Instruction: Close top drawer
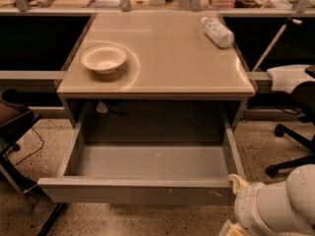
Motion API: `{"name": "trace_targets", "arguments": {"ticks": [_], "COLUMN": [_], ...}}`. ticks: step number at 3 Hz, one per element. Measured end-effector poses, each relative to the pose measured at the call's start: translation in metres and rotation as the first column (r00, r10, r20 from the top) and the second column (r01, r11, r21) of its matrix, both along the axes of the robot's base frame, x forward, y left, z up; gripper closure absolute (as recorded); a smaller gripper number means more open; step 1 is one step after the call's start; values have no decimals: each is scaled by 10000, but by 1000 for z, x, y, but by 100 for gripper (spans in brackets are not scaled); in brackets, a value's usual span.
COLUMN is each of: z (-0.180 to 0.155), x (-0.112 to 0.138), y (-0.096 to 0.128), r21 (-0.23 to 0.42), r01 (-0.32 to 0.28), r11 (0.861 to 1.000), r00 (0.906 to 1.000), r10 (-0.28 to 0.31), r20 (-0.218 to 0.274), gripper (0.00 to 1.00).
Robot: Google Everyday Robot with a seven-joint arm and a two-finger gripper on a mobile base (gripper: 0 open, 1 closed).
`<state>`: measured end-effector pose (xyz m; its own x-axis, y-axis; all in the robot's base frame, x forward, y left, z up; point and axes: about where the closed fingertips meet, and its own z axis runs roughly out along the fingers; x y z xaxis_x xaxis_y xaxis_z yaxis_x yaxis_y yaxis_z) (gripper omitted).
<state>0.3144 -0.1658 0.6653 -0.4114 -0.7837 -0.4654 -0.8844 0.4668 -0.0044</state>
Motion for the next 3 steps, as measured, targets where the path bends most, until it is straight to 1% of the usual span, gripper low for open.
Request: {"name": "trace_targets", "arguments": {"ticks": [1, 2, 3], "z": [0, 44, 136], "x": [0, 8, 10], "y": [0, -28, -63], "r21": [-1, -552, -1224], "r01": [2, 1024, 2207], "r11": [10000, 9932, 9676], "r00": [10000, 9921, 9577], "r10": [-2, -980, -1913], "r20": [2, 780, 2148], "gripper": [0, 0, 0]}}
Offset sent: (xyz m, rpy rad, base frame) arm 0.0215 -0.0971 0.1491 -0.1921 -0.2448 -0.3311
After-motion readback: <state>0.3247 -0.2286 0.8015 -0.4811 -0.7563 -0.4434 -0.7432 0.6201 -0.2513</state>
